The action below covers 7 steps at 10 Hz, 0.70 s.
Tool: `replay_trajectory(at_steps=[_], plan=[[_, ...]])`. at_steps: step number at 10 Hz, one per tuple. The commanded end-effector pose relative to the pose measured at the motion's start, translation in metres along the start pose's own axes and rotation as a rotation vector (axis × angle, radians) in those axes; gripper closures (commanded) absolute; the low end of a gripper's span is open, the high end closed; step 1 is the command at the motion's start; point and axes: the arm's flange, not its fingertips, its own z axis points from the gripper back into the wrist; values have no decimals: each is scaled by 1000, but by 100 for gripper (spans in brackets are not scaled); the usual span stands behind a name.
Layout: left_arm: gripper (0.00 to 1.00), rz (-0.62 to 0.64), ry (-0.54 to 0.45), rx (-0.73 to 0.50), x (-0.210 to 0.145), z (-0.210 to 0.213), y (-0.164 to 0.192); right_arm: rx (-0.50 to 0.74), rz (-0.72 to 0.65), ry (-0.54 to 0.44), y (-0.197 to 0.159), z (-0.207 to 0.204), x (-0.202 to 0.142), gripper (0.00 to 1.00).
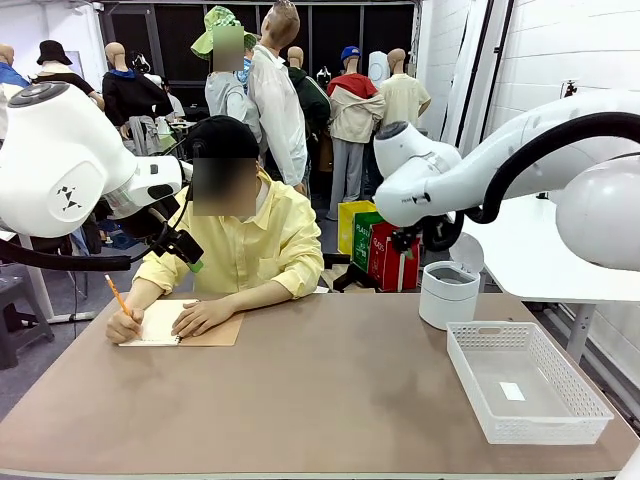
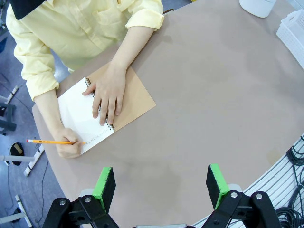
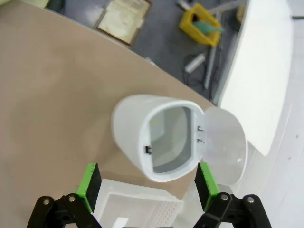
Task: Sort the paper based on its condition.
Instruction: If a person hands you a paper, place it in the Organizing basket , and if it's crumpled, put it in the Trash can.
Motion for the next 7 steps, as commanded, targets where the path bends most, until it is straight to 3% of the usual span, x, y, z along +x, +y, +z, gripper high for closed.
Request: replay_trajectory(at_steps=[1, 5, 7], plan=[[0, -8, -11, 2, 0, -1, 2, 136, 71, -77, 4, 17, -32, 0], [0, -8, -11, 2, 0, -1, 2, 310, 202, -278, 15, 58, -91, 0], [0, -8, -11, 2, 0, -1, 2, 390, 290, -312, 17, 56, -93, 0]])
